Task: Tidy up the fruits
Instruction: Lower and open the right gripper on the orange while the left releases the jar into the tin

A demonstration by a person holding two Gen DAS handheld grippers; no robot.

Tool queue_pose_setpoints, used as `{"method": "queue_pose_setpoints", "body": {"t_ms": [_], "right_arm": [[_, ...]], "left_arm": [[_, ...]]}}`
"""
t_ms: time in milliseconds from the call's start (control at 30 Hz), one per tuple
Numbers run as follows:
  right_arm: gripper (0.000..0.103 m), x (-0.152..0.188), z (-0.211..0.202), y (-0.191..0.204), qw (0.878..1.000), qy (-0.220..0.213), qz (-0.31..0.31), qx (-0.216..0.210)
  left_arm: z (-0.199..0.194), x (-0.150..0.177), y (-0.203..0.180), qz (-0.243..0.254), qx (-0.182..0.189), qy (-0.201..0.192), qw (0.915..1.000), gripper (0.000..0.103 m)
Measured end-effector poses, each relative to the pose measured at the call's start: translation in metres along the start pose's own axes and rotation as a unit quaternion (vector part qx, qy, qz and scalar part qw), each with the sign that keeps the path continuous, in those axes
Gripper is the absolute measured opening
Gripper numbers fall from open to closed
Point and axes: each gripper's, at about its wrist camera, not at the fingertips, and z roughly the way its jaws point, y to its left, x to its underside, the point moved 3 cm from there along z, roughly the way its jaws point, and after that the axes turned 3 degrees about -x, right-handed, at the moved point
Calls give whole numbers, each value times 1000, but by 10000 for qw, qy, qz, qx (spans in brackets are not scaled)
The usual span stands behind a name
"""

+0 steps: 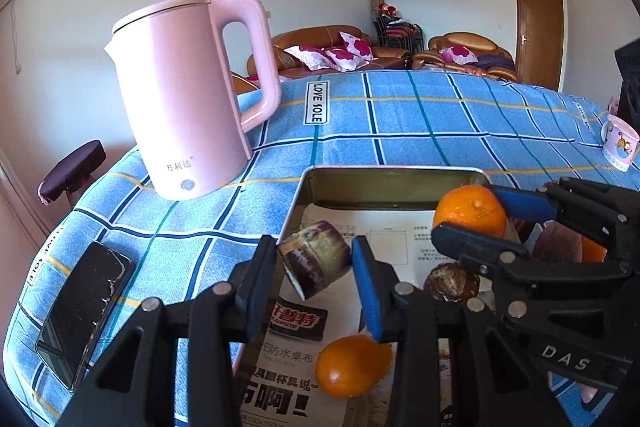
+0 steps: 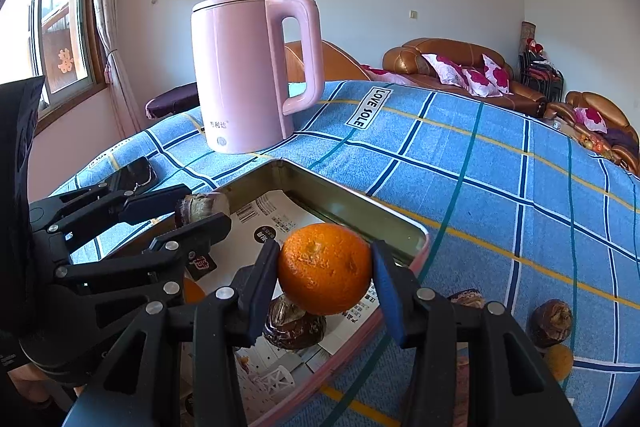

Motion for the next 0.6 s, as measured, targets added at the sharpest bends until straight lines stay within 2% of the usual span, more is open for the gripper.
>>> {"method": "queue_pose_setpoints", "body": {"t_ms": [433, 500, 567, 600], "right_arm": [[50, 1, 2, 0, 10000, 39, 1, -42], [55, 1, -2, 0, 10000, -34, -10, 50], [59, 2, -10, -4, 9999, -109, 57, 55], [60, 2, -15, -7, 9998, -151, 110, 26]], "left_arm": [[-3, 1, 1, -33, -25, -32, 10000, 43], [-9, 2, 3, -100, -70, -92, 9999, 51], [-16, 3, 3, -147, -6, -181, 9997, 67], [-21, 3, 2, -166, 59, -245, 9995, 71]]}}
